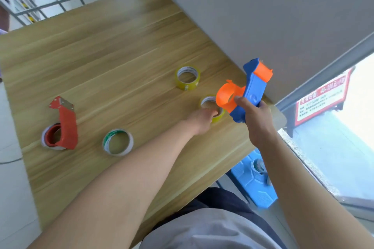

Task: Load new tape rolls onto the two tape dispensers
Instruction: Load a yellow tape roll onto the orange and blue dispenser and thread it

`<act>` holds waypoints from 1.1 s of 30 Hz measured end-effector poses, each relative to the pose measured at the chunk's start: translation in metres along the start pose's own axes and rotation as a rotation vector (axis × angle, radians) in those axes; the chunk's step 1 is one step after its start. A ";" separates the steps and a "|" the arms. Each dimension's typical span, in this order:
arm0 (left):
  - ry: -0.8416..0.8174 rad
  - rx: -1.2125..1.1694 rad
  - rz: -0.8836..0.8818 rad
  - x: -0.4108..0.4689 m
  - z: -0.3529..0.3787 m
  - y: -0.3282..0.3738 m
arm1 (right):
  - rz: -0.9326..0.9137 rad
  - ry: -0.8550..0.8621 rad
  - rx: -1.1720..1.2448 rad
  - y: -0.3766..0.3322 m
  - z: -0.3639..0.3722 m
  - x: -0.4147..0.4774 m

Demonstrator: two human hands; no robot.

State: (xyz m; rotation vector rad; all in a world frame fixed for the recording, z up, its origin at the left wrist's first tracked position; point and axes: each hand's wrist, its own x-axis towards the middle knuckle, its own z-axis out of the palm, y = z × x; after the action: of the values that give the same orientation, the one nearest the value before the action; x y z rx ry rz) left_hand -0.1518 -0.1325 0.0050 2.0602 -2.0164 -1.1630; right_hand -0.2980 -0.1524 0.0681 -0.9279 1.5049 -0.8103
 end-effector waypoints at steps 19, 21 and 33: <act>0.345 -0.312 -0.110 -0.008 -0.026 -0.021 | -0.026 -0.068 -0.006 -0.009 -0.002 0.015; 0.410 -0.416 -0.133 -0.019 -0.042 -0.029 | -0.031 -0.092 0.006 -0.012 0.012 0.012; 0.792 -1.426 -0.243 -0.129 -0.118 -0.076 | -0.107 -0.359 -0.024 -0.036 0.113 -0.024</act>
State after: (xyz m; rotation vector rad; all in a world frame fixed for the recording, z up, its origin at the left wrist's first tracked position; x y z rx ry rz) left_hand -0.0110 -0.0625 0.1128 1.4745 -0.2881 -0.9977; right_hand -0.1805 -0.1468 0.0967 -1.1139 1.1629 -0.6610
